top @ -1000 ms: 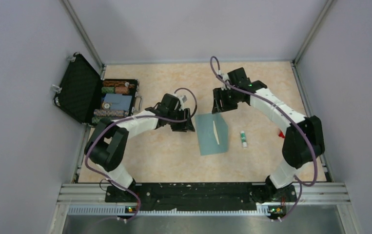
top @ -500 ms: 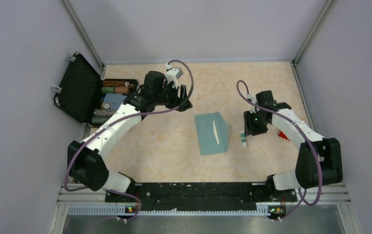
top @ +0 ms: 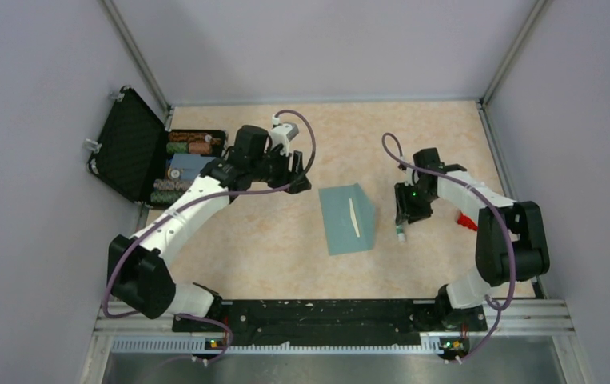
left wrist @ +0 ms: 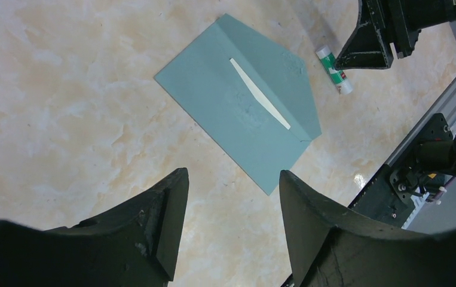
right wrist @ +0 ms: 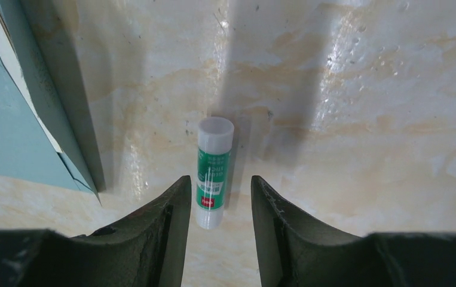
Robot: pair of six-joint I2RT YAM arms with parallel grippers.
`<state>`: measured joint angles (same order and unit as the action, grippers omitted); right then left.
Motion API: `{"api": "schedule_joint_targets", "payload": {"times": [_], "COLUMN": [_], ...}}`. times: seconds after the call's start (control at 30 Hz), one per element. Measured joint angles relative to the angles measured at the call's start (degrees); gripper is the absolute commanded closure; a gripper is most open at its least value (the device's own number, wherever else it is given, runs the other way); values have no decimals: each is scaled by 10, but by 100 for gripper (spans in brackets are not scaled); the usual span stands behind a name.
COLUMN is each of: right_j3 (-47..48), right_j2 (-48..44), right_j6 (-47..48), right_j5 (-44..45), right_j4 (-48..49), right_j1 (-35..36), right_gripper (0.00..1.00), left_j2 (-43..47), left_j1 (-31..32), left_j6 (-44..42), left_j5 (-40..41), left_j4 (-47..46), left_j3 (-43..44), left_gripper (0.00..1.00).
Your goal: Place the letter into the envelope and seal it
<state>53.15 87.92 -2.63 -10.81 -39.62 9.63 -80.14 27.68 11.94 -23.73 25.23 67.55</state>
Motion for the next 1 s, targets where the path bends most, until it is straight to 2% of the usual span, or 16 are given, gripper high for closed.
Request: {"api": "schedule_joint_targets", "payload": {"times": [0.27, 0.6, 0.9, 1.0], "right_j3": [21, 22, 22, 22], "right_j2": [49, 58, 58, 64], "right_j6": [-14, -40, -64, -67], "right_j5": [-9, -10, 18, 40], "right_j4": [7, -25, -42, -42], "right_j1": [0, 10, 57, 60], "right_gripper": [59, 57, 63, 73], "left_j2": [19, 25, 25, 25], "left_j1": [-24, -41, -47, -47], "left_j6": [-3, -26, -27, -27], "left_j5": [-8, -9, -11, -11], "left_j4": [2, 7, 10, 10], "left_j3": [-7, -7, -2, -2], "left_gripper": [38, 38, 38, 38]}}
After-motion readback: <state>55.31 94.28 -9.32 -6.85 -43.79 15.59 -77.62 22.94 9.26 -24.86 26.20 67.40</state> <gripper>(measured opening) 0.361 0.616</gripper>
